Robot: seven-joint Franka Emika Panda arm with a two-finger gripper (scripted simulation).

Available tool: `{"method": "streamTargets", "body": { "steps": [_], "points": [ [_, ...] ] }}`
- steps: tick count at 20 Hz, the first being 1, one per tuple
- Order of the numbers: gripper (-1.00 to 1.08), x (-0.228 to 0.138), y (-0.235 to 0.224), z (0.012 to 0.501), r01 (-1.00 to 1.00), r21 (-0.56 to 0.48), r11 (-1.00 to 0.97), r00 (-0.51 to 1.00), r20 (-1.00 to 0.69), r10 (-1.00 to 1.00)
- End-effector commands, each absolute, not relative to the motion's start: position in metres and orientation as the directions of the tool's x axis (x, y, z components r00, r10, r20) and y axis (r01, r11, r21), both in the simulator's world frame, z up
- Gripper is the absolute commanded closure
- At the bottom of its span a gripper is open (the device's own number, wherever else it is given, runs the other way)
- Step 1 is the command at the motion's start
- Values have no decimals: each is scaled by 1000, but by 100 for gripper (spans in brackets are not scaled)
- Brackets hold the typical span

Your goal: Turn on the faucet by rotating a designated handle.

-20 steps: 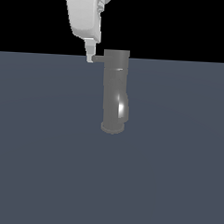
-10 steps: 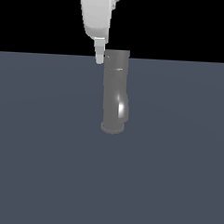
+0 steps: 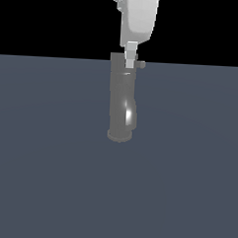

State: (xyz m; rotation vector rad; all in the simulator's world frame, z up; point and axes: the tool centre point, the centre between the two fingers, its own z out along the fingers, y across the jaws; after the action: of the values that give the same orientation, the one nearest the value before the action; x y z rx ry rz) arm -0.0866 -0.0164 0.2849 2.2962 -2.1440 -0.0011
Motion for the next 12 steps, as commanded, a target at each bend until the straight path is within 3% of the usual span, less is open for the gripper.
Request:
{"method": "streamTargets", "body": {
  "steps": [1,6,8,12],
  "points": [
    [108,-86,-45,285,-999,-1,-40,40,0,-999],
    [108,-83,-74,285,-999,0,-38,38,0,-999],
    [108,-82,-51,285,-997,0,-72,72,-1,-997],
    [108,-71,-62,285,-998,0,-68,68,0,-998]
  ]
}}
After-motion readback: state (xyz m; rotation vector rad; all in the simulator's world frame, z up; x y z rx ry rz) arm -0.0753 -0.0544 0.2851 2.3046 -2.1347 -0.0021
